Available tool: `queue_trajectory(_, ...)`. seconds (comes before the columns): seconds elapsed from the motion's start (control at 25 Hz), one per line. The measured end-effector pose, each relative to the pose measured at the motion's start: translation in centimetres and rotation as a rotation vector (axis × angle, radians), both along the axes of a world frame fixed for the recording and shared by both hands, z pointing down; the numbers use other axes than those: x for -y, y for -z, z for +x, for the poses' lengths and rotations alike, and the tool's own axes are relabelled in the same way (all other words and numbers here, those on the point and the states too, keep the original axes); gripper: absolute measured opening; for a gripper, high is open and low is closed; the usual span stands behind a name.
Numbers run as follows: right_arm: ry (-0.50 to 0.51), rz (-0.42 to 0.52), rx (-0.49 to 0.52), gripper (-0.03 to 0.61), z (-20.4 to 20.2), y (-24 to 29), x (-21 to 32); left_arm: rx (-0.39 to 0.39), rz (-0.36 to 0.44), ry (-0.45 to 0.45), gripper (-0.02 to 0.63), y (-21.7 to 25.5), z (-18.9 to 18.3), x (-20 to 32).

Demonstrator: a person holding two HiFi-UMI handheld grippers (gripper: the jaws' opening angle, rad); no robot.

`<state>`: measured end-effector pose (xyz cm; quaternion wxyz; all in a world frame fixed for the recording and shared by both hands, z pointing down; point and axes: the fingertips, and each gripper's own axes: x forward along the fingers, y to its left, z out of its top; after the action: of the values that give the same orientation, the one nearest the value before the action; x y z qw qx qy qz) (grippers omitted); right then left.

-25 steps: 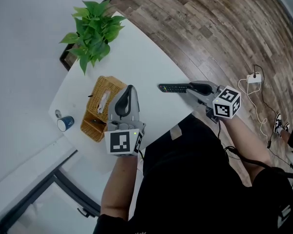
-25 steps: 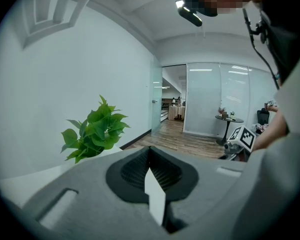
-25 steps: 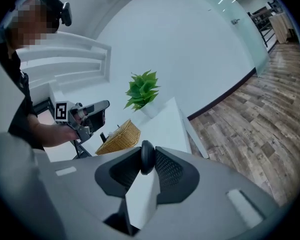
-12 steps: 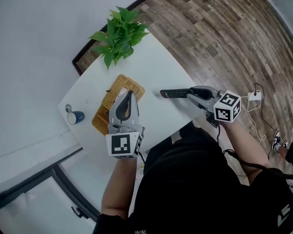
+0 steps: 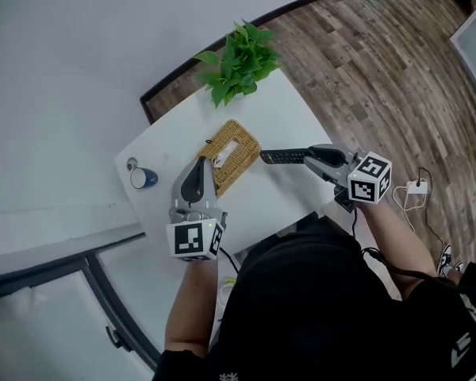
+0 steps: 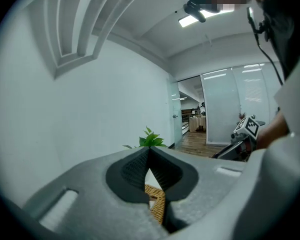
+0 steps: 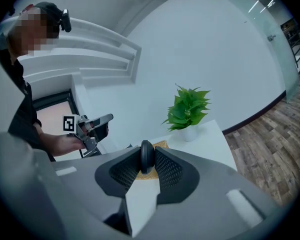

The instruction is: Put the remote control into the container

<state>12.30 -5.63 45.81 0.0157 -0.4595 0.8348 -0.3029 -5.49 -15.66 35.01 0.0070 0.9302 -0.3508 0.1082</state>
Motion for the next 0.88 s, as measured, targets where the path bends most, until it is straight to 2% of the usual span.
queue_trajectory(0.36, 0.12, 0.051, -0.034, 0.087, -6.0, 3.0, 3.4, -0.025, 0.031, 0.128, 0.002, 1.8, -7.7, 1.0)
queue_trajectory(0.88, 0.262, 0.087, -0.058, 0.087, -14.4, 5.5, 7.0, -0.04, 0.061, 0.244, 0.002, 3.1, -16.3, 1.5)
